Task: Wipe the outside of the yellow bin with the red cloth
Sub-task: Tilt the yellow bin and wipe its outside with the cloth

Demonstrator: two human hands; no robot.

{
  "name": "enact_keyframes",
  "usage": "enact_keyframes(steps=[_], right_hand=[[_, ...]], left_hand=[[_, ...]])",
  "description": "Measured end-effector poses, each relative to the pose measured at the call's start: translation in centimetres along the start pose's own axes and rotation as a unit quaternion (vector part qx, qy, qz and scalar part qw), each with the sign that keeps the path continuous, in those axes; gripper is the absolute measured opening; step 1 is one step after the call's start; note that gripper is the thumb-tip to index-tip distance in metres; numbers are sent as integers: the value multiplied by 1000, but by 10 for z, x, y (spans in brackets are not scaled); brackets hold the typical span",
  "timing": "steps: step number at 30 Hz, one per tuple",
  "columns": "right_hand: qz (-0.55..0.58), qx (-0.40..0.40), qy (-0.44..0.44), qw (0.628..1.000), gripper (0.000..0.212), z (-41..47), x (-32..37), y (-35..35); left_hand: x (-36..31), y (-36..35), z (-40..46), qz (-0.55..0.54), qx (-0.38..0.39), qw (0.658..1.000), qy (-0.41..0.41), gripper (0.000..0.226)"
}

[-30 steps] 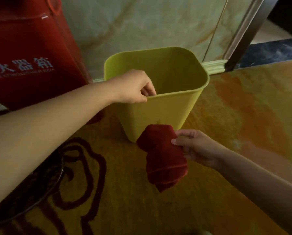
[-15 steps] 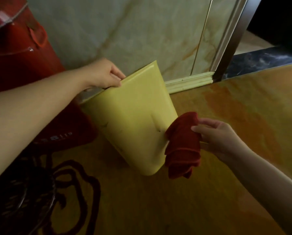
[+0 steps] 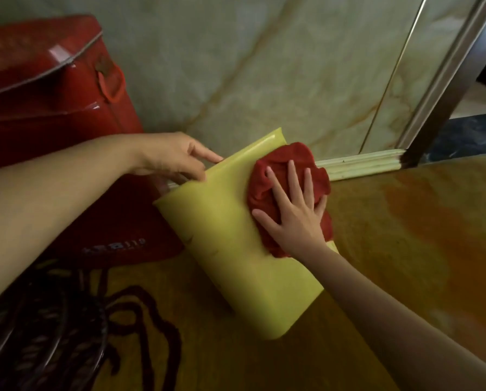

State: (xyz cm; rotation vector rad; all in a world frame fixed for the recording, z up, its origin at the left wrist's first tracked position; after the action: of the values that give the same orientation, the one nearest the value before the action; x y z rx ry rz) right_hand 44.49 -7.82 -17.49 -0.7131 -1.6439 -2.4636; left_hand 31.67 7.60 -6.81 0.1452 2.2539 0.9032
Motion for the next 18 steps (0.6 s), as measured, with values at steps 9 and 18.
enact_keyframes(steps=[9, 18], right_hand=[[3, -98, 10, 995, 73, 28, -6, -12], [104, -103, -186, 972, 63, -34, -88, -35]], left_hand=[[11, 4, 5, 9, 125, 992, 3, 71], [15, 7, 14, -24, 47, 999, -12, 57]])
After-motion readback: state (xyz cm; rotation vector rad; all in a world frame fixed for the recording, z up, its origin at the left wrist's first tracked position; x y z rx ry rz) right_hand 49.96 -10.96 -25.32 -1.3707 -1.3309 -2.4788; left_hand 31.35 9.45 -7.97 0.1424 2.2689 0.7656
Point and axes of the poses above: each hand's wrist, its own z-axis towards the middle knuckle, its own y-axis out of the back of the hand, x = y × z, the point moved 4 cm from there along z, towards the middle knuckle, and after that the axes turned 9 degrees about y, right-handed, at the moved point
